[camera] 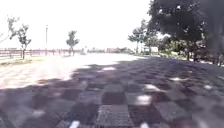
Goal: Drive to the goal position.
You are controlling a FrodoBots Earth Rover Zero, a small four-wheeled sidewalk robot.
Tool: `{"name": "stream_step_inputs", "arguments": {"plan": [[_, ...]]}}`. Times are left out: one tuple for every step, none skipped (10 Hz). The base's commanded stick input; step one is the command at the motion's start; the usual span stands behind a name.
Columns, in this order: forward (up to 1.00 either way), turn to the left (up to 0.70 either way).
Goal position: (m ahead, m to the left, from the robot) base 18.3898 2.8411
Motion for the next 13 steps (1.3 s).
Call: {"name": "stream_step_inputs", "arguments": {"plan": [[1.0, 0.0], [1.0, 0.0], [1.0, 0.0], [1.0, 0.0], [1.0, 0.0], [1.0, 0.0], [1.0, 0.0], [1.0, 0.0], [1.0, 0.0], [1.0, 0.0], [1.0, 0.0], [1.0, 0.0], [1.0, 0.0]]}}
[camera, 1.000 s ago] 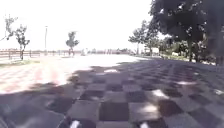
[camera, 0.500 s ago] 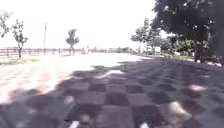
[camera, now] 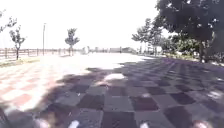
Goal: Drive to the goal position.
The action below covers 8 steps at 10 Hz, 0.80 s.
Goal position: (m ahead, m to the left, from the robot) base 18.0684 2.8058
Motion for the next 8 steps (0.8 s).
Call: {"name": "stream_step_inputs", "arguments": {"plan": [[1.0, 0.0], [1.0, 0.0], [1.0, 0.0], [1.0, -0.37], [1.0, -0.4], [1.0, -0.27], [1.0, 0.0], [1.0, 0.0]]}}
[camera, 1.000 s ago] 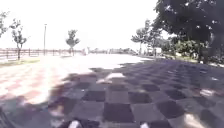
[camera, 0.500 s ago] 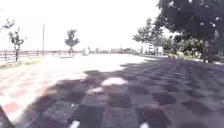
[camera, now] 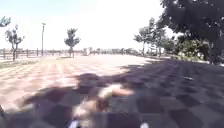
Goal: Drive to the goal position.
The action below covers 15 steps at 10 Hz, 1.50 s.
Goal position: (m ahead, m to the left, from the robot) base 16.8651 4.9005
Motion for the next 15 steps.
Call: {"name": "stream_step_inputs", "arguments": {"plan": [[1.0, 0.0], [1.0, 0.0], [1.0, 0.0], [1.0, 0.0], [1.0, 0.0], [1.0, 0.0], [1.0, 0.0], [1.0, 0.0], [1.0, 0.0], [1.0, 0.0], [1.0, 0.0], [1.0, 0.0], [1.0, 0.0], [1.0, 0.0], [1.0, 0.0]]}}
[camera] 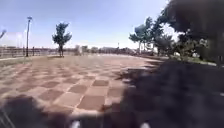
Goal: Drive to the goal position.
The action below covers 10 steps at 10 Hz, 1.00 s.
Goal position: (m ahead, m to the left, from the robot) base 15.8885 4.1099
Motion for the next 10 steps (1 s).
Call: {"name": "stream_step_inputs", "arguments": {"plan": [[1.0, 0.0], [1.0, 0.0], [1.0, 0.0], [1.0, 0.0], [1.0, 0.0], [1.0, 0.0], [1.0, 0.0], [1.0, 0.0], [1.0, 0.0], [1.0, 0.0]]}}
